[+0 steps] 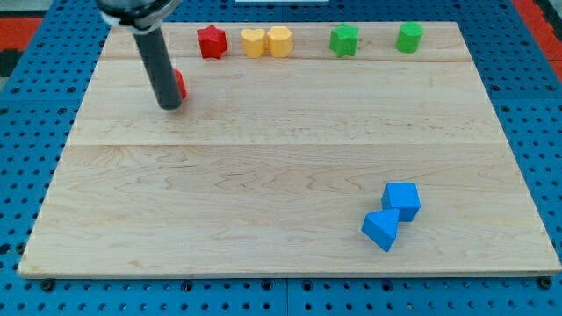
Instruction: Move the red circle to the left side of the red star
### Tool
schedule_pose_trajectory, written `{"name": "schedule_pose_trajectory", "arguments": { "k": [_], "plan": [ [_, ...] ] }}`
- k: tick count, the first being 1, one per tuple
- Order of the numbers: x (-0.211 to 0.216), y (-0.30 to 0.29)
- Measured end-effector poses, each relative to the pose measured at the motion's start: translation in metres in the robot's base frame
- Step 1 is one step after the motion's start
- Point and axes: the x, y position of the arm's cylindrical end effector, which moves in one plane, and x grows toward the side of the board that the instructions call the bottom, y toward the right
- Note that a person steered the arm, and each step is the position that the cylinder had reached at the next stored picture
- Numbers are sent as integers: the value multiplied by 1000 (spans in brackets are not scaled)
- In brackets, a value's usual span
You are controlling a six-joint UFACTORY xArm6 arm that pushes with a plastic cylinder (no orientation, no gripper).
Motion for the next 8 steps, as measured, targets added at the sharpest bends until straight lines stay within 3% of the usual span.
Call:
{"name": "schedule_pose_trajectory", "arguments": {
  "k": [1, 2, 3, 4, 6, 8],
  "plan": [
    [-44, 0],
    [-59, 0],
    [-51, -45],
    [-56, -14],
    [-86, -54],
    [-55, -55]
  ]
}}
